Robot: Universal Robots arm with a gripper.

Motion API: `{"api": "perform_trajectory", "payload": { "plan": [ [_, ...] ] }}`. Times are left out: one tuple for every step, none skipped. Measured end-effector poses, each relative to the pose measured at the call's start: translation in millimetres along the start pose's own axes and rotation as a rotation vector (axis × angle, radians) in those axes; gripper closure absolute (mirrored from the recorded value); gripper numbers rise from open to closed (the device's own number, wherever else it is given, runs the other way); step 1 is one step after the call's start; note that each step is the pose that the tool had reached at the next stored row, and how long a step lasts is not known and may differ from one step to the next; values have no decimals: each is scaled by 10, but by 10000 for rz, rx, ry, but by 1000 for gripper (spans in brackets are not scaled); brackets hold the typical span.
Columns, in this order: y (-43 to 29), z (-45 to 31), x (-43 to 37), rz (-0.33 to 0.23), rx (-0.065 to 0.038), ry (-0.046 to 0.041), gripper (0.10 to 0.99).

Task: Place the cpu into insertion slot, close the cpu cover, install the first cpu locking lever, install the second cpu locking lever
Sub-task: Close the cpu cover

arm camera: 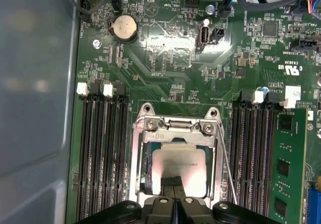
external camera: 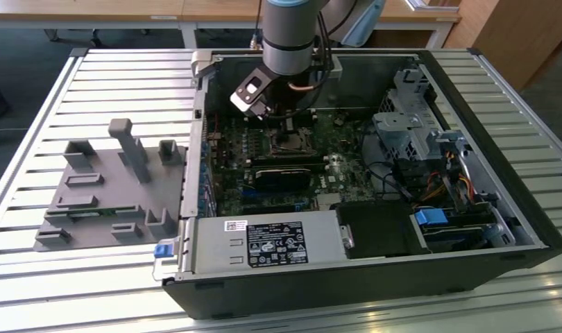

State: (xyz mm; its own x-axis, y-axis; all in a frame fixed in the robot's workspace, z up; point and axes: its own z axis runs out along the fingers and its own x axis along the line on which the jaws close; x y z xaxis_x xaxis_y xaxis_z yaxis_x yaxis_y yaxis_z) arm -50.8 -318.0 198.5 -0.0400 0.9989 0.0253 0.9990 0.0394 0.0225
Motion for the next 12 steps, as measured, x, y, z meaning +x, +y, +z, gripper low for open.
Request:
{"api": "perform_trajectory", "payload": {
  "plan": [
    [12, 0, 0, 0, 1, 0, 980],
    [21, 1, 0, 0, 1, 3, 980],
    [29, 2, 0, 1, 1, 5, 980],
    [36, 2, 0, 1, 1, 6, 980],
    [41, 0, 0, 1, -1, 7, 980],
    [45, -13, 2, 0, -13, 21, 980],
    [46, -43, 4, 1, -11, 23, 980],
    [46, -80, 3, 1, -4, 14, 980],
    [46, -103, 3, 1, -2, 10, 980],
    [44, -107, 3, 1, -10, 9, 980],
    [35, -107, 3, -2, -29, 9, 980],
    [21, -107, 3, -6, -49, 8, 980]
  ]
}}
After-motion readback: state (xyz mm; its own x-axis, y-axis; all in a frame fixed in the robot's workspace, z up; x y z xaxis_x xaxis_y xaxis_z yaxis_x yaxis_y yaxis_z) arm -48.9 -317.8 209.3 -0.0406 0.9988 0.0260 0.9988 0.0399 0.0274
